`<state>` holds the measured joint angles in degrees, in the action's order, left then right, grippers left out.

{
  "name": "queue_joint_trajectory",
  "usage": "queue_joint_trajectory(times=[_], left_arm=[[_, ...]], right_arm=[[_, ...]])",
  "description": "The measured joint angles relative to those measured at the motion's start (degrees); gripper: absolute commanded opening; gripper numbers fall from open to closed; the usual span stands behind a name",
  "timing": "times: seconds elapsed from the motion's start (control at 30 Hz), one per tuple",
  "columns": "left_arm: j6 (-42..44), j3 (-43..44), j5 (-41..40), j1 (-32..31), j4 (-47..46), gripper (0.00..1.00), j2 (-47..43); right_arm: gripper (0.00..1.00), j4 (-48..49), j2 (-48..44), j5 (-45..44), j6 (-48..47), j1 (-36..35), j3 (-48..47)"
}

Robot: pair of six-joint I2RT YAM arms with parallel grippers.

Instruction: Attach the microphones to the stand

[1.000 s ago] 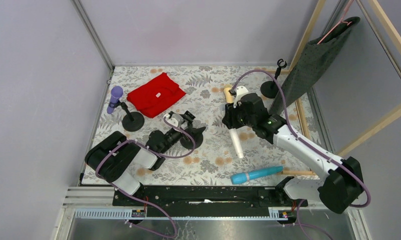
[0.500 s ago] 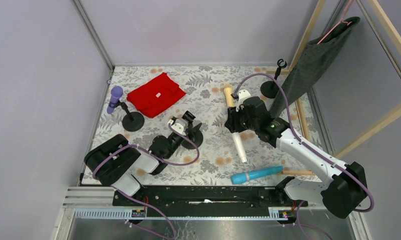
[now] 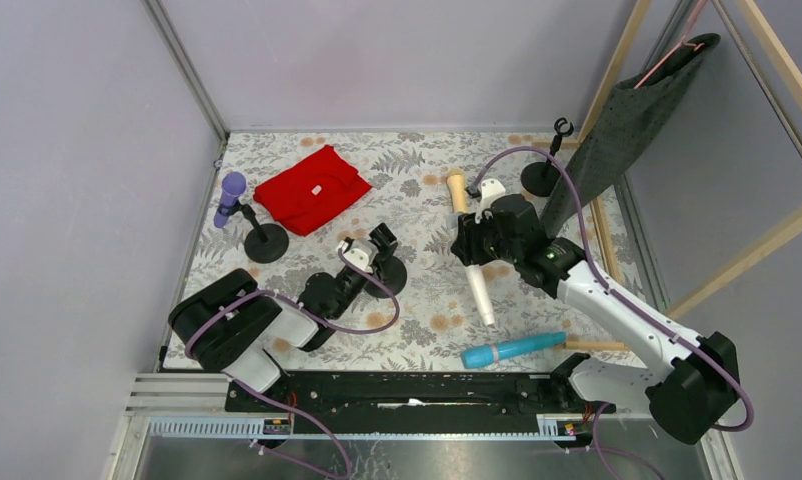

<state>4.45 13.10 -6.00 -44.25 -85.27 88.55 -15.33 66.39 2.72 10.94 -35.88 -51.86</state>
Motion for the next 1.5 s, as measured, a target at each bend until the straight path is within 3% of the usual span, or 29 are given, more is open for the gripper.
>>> queue_joint_trajectory(times=[0.2,0.47,0.83,1.17,1.5], left_arm=[[0.3,0.0,3.9,0.0,-0.2,0.0,0.0],[0.9,0.0,14.0,-0.8,4.3,0.0,-3.5],[10.9,0.0,24.1,-9.6,11.2,0.0,-10.3],[26.0,0.0,21.3,-16.9,16.0,0.0,-11.7],[33.7,0.1,16.6,-19.8,18.6,0.0,-11.2]], right_arm=[[0.0,-0.2,-4.1,-0.1,0.0,0.0,0.1],[0.0,0.3,-13.8,-0.7,0.5,0.0,0.7],[0.0,5.3,-25.9,2.1,4.8,0.0,1.1],[0.0,18.1,-31.0,7.4,13.7,0.0,1.9],[0.0,22.8,-24.5,10.5,18.5,0.0,2.3]])
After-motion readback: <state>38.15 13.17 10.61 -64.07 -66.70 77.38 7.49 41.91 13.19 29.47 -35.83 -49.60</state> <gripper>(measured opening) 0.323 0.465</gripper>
